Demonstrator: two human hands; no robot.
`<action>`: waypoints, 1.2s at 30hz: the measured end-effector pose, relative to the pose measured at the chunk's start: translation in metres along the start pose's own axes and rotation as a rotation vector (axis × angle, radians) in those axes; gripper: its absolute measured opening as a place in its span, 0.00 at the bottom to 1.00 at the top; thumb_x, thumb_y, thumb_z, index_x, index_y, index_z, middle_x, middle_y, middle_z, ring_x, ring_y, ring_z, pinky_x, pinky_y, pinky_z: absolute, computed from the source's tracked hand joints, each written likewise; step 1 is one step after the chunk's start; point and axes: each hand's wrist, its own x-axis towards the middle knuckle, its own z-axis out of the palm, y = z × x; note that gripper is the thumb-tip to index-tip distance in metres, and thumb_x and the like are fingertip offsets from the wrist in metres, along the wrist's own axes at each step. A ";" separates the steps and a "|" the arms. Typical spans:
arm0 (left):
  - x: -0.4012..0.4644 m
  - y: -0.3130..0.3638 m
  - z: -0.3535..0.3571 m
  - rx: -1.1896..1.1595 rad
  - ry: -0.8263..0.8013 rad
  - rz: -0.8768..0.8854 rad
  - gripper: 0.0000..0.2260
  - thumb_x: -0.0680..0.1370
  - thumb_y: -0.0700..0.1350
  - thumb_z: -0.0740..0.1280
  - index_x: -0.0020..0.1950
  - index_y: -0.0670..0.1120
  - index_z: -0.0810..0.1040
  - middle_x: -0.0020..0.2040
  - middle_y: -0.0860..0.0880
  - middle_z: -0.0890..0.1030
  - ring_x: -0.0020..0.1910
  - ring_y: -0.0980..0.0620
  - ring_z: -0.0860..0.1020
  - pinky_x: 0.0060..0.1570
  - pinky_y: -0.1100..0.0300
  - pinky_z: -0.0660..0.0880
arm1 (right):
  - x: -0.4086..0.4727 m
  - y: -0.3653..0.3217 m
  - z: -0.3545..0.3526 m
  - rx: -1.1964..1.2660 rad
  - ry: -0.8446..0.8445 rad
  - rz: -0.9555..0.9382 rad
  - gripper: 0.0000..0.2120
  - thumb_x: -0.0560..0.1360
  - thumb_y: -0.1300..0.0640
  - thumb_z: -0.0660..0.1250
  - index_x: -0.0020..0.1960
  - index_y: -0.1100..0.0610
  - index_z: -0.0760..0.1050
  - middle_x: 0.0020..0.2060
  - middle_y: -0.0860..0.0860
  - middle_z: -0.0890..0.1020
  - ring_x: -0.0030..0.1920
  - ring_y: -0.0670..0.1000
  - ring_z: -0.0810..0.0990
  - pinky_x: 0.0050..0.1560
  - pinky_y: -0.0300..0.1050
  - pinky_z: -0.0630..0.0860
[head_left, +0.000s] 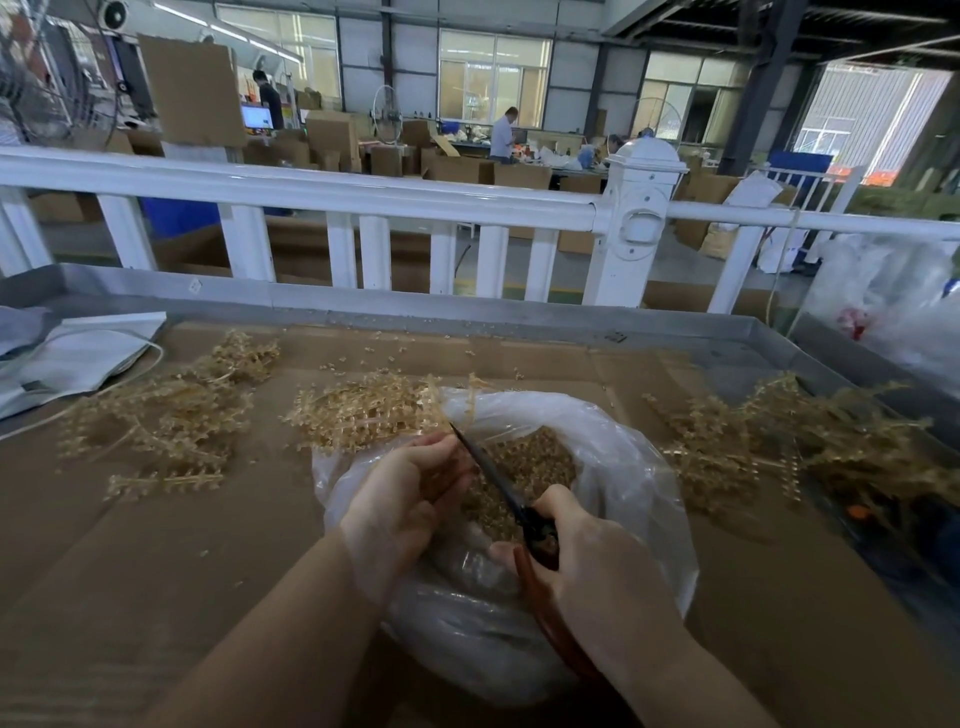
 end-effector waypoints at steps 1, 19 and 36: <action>0.000 0.000 0.000 0.004 0.010 -0.004 0.04 0.76 0.35 0.64 0.45 0.42 0.77 0.31 0.48 0.82 0.28 0.54 0.81 0.31 0.64 0.79 | -0.001 0.000 0.000 -0.003 0.005 -0.007 0.16 0.73 0.32 0.61 0.48 0.44 0.65 0.32 0.41 0.75 0.35 0.40 0.73 0.28 0.29 0.65; -0.004 -0.011 0.000 0.112 -0.079 0.069 0.10 0.76 0.32 0.62 0.38 0.43 0.76 0.34 0.47 0.82 0.31 0.54 0.80 0.34 0.62 0.75 | 0.000 -0.001 0.008 0.003 0.061 -0.012 0.17 0.73 0.32 0.58 0.47 0.44 0.60 0.40 0.44 0.77 0.43 0.45 0.78 0.37 0.39 0.65; -0.006 -0.012 0.003 0.116 -0.086 0.072 0.09 0.76 0.31 0.62 0.40 0.42 0.77 0.35 0.46 0.80 0.36 0.51 0.76 0.39 0.60 0.72 | 0.007 -0.001 0.011 0.053 0.040 -0.007 0.16 0.73 0.34 0.60 0.47 0.44 0.60 0.36 0.45 0.76 0.37 0.46 0.75 0.37 0.40 0.69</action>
